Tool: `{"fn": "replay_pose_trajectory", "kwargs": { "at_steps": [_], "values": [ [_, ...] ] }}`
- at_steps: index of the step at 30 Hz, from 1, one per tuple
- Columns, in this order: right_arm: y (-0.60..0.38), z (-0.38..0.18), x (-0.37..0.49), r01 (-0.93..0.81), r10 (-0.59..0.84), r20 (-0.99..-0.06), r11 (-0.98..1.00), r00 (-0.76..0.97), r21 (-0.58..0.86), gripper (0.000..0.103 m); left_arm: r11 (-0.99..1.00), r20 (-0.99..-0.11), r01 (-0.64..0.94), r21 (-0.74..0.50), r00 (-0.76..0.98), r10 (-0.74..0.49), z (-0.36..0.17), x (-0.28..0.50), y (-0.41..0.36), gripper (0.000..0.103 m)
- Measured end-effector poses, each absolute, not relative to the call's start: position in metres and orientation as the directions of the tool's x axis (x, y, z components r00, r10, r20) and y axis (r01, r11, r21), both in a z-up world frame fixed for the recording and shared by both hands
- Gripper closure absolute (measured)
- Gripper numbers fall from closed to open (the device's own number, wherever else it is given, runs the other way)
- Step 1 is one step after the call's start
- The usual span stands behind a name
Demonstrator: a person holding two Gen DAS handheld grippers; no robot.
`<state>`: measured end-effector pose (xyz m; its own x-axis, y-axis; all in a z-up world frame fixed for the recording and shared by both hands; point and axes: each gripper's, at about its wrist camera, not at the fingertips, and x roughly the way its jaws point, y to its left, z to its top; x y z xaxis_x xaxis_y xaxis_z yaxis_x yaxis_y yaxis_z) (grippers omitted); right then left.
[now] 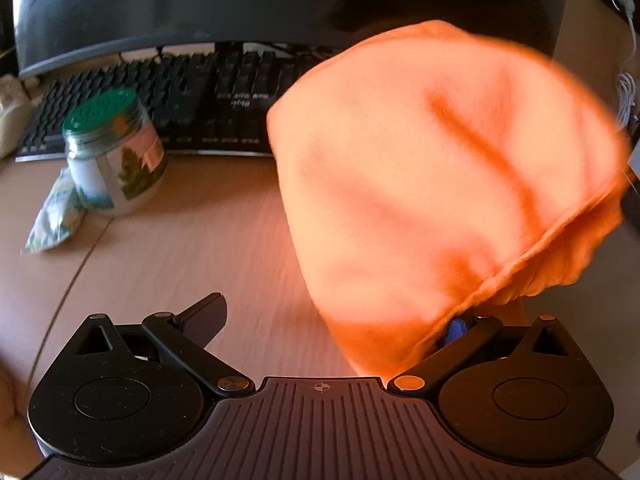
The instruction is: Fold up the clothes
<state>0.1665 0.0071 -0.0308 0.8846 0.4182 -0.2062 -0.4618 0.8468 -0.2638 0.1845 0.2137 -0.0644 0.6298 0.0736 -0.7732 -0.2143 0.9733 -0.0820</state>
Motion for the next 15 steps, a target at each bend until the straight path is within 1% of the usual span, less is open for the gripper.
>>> {"fn": "replay_pose_trajectory", "kwargs": {
  "at_steps": [3, 4, 5, 8, 10, 11, 13, 14, 15],
  "values": [
    [-0.008, -0.034, 0.168, -0.541, 0.464, -0.319, 0.812, 0.827, -0.221, 0.000, 0.974, -0.783, -0.199, -0.109, 0.621, 0.040, -0.058, 0.174, 0.215, 0.000],
    [-0.014, -0.033, 0.168, -0.554, 0.475, -0.337, 0.809, 0.813, -0.197, 0.000, 0.977, -0.779, -0.174, -0.123, 0.626, 0.013, -0.053, 0.168, 0.216, 0.000],
    [-0.022, -0.029, 0.169, -0.557, 0.482, -0.339, 0.813, 0.808, -0.169, 0.000, 0.979, -0.775, -0.148, -0.138, 0.632, -0.013, -0.048, 0.162, 0.218, 0.000],
    [-0.036, -0.011, 0.180, -0.542, 0.502, -0.296, 0.838, 0.813, -0.067, 0.000, 0.972, -0.749, -0.108, -0.210, 0.657, -0.089, -0.034, 0.146, 0.227, 0.000],
    [-0.031, -0.001, 0.198, -0.530, 0.503, -0.292, 0.848, 0.813, -0.013, 0.000, 0.953, -0.727, -0.132, -0.272, 0.677, -0.114, -0.027, 0.144, 0.238, 0.000],
    [-0.027, 0.003, 0.209, -0.518, 0.499, -0.294, 0.855, 0.815, 0.014, 0.000, 0.947, -0.723, -0.154, -0.284, 0.682, -0.106, -0.026, 0.146, 0.241, 0.000],
    [-0.016, 0.001, 0.229, -0.484, 0.466, -0.316, 0.875, 0.826, 0.026, 0.000, 0.932, -0.716, -0.195, -0.304, 0.692, -0.089, -0.022, 0.151, 0.248, 0.000],
    [-0.009, -0.006, 0.239, -0.465, 0.439, -0.350, 0.885, 0.827, 0.013, 0.000, 0.934, -0.719, -0.203, -0.294, 0.691, -0.077, -0.022, 0.155, 0.247, 0.000],
    [-0.001, -0.015, 0.251, -0.451, 0.412, -0.403, 0.893, 0.817, -0.002, 0.000, 0.938, -0.730, -0.195, -0.286, 0.679, -0.081, -0.025, 0.159, 0.245, 0.000]
  ]
}}
